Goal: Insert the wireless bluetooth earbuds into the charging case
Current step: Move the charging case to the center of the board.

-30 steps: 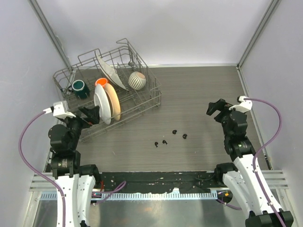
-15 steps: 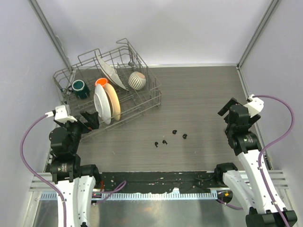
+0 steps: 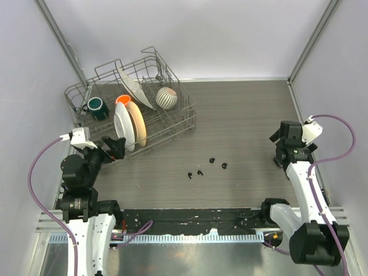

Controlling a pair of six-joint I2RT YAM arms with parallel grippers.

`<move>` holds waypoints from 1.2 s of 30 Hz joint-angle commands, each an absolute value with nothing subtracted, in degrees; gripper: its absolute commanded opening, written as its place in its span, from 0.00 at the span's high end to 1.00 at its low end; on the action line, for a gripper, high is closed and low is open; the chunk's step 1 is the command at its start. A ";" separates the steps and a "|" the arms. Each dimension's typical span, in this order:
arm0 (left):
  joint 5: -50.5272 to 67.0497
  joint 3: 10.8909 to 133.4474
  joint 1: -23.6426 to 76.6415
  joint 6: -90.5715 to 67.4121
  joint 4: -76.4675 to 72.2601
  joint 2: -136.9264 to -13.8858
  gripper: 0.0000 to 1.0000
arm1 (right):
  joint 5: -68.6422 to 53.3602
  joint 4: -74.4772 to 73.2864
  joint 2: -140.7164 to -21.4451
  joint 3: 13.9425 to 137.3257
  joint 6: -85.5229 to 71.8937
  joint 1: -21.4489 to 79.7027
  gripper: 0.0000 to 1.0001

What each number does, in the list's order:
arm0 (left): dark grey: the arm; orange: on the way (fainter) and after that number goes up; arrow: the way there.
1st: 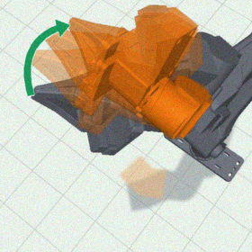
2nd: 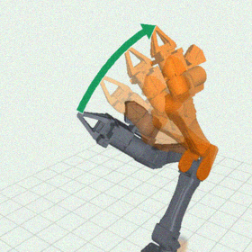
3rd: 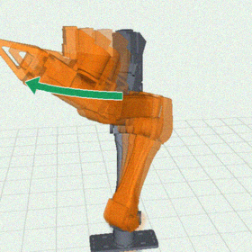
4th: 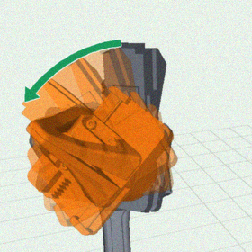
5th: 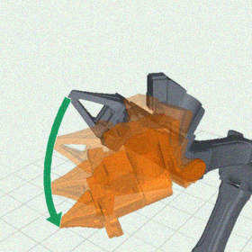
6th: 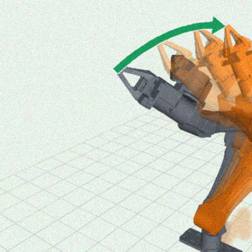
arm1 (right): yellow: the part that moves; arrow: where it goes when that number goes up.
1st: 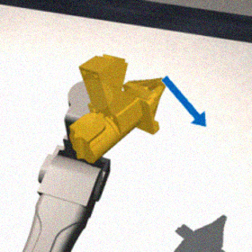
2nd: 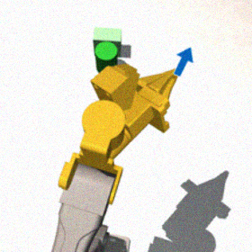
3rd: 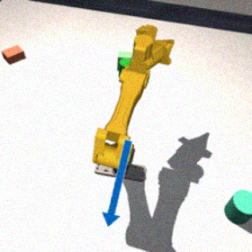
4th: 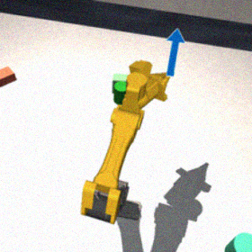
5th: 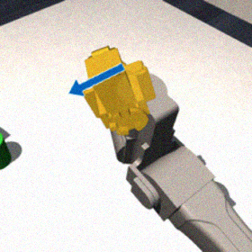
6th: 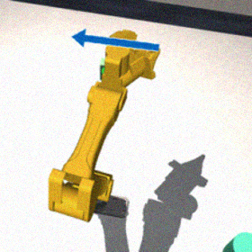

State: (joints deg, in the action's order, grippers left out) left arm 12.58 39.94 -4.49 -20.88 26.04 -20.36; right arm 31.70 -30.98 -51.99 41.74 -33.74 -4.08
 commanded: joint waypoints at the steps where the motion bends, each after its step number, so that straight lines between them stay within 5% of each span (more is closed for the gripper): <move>1: 13.54 40.96 -4.22 -20.57 24.96 -20.13 0.00 | 35.06 -34.00 -55.10 43.32 -42.97 -4.48 0.05; 8: 11.95 41.40 -4.39 -19.16 25.84 -19.86 0.00 | 43.24 -38.24 -56.43 40.70 -47.46 -5.09 0.04; 36: 6.68 40.43 -4.39 -18.28 26.02 -18.02 0.00 | 22.43 -20.92 -65.29 29.97 -39.11 -23.38 0.02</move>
